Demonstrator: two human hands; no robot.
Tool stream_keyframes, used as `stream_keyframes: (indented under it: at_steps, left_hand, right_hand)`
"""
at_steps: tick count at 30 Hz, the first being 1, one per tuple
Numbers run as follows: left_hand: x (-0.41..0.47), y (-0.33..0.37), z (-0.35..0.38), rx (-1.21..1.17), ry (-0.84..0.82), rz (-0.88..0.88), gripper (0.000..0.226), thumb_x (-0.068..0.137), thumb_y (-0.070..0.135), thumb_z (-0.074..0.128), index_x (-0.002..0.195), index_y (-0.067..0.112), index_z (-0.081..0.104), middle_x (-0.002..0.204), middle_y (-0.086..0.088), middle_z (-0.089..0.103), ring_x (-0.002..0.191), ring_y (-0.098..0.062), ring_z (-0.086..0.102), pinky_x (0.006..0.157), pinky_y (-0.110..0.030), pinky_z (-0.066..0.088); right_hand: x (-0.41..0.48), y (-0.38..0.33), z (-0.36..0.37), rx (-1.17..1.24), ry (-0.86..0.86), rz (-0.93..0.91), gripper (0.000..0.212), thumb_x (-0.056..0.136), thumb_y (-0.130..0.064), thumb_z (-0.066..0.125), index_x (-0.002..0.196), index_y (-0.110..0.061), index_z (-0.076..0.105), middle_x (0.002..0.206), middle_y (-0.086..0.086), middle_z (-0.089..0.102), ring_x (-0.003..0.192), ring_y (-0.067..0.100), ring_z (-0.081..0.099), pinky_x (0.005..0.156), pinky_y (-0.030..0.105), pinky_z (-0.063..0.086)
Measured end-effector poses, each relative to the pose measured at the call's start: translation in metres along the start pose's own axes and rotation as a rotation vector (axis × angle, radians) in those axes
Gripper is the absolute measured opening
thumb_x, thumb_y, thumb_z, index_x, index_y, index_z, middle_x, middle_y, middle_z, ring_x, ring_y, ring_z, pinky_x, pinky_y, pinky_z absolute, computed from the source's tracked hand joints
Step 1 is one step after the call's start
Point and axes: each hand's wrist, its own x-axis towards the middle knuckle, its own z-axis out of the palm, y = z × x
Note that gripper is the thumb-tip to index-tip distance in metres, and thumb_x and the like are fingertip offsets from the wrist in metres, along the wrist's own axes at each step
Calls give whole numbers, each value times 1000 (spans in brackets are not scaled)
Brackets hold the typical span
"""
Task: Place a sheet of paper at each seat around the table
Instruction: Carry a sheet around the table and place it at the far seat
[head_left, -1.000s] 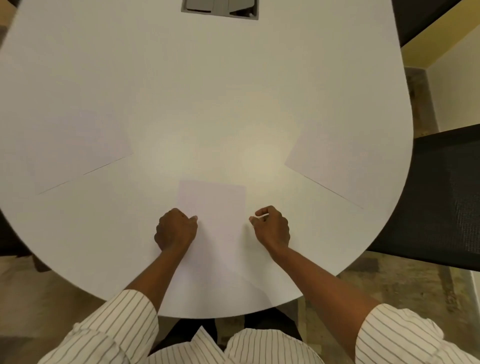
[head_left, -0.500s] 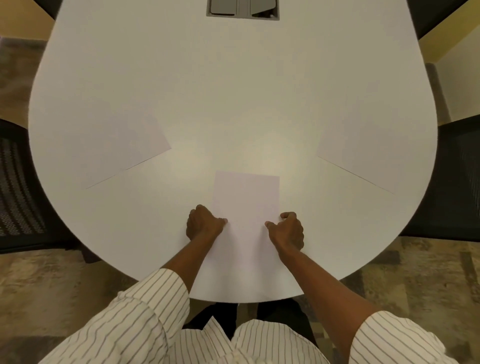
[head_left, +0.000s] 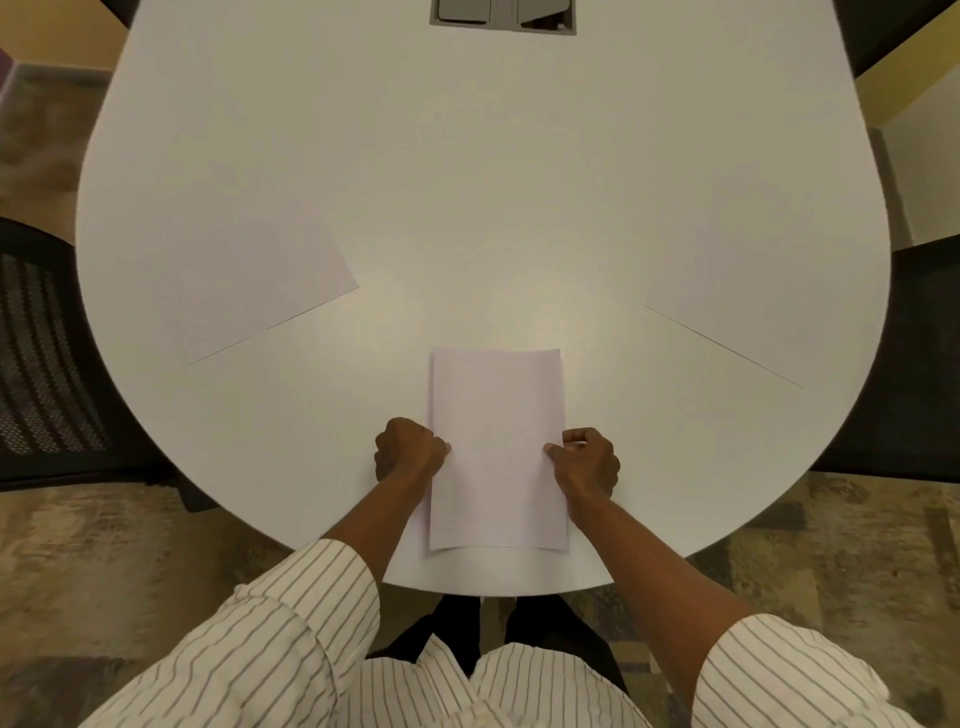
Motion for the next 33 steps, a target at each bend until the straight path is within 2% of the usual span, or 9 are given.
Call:
stream_keyframes:
  at_steps: [3, 8, 11, 13, 18, 22, 26, 30, 33]
  left_hand:
    - [1, -4, 0, -26, 16, 49, 28, 81, 21, 94, 99, 7, 77, 106, -11, 78, 98, -33, 75, 76, -36, 56]
    - [-7, -13, 4, -73, 29, 101, 23, 84, 27, 90, 96, 10, 80, 107, -9, 80, 101, -34, 75, 87, -40, 62]
    - [-9, -17, 2, -110, 24, 138, 17, 88, 25, 87, 87, 11, 76, 103, -9, 80, 100, -33, 75, 85, -38, 61]
    - [-10, -18, 0, -148, 11, 152, 16, 89, 24, 86, 91, 11, 78, 104, -7, 79, 101, -31, 74, 88, -40, 62]
    - [-23, -20, -10, -218, 27, 184, 16, 90, 23, 86, 93, 10, 78, 98, -5, 77, 96, -28, 73, 86, -40, 63]
    - [-32, -31, -27, -346, 23, 185, 17, 88, 21, 89, 90, 9, 76, 93, -2, 75, 93, -26, 72, 81, -33, 58]
    - [-45, -46, -45, -454, 40, 197, 17, 89, 21, 89, 88, 15, 73, 94, -6, 75, 84, -24, 68, 78, -31, 56]
    - [-65, -74, -58, -527, 109, 185, 17, 89, 24, 89, 90, 17, 73, 95, -6, 75, 81, -20, 67, 76, -29, 56]
    - [-85, -101, -67, -621, 185, 144, 17, 88, 22, 89, 87, 16, 73, 93, -5, 75, 80, -20, 66, 79, -33, 60]
  right_hand:
    - [-4, 5, 1, 49, 16, -46, 17, 87, -18, 87, 96, -19, 74, 86, -4, 73, 85, 22, 70, 78, 34, 53]
    - [-8, 17, -6, 109, 44, -104, 12, 90, -19, 85, 99, -17, 78, 79, -7, 71, 76, 12, 66, 80, 32, 53]
    - [-11, 17, -10, 141, 32, -130, 13, 91, -19, 84, 102, -15, 78, 82, -4, 72, 78, 16, 67, 79, 30, 51]
    - [-13, 15, -14, 171, 19, -141, 13, 92, -20, 84, 102, -15, 78, 84, -5, 73, 84, 17, 69, 79, 30, 51]
    - [-19, 13, -23, 193, -37, -209, 16, 93, -23, 83, 105, -15, 78, 92, -2, 76, 90, 17, 71, 78, 25, 52]
    - [-26, 11, -26, 216, -104, -254, 17, 94, -26, 83, 107, -15, 78, 95, 0, 77, 94, 21, 73, 83, 31, 57]
    - [-31, 0, -29, 182, -194, -332, 16, 94, -29, 82, 105, -19, 78, 96, 0, 78, 94, 23, 74, 90, 41, 62]
    - [-38, -14, -29, 92, -318, -451, 9, 94, -33, 81, 98, -26, 76, 92, -2, 79, 90, 23, 75, 87, 47, 64]
    - [-51, -30, -24, 54, -423, -521, 7, 94, -32, 81, 97, -27, 76, 92, -2, 79, 89, 24, 75, 85, 48, 65]
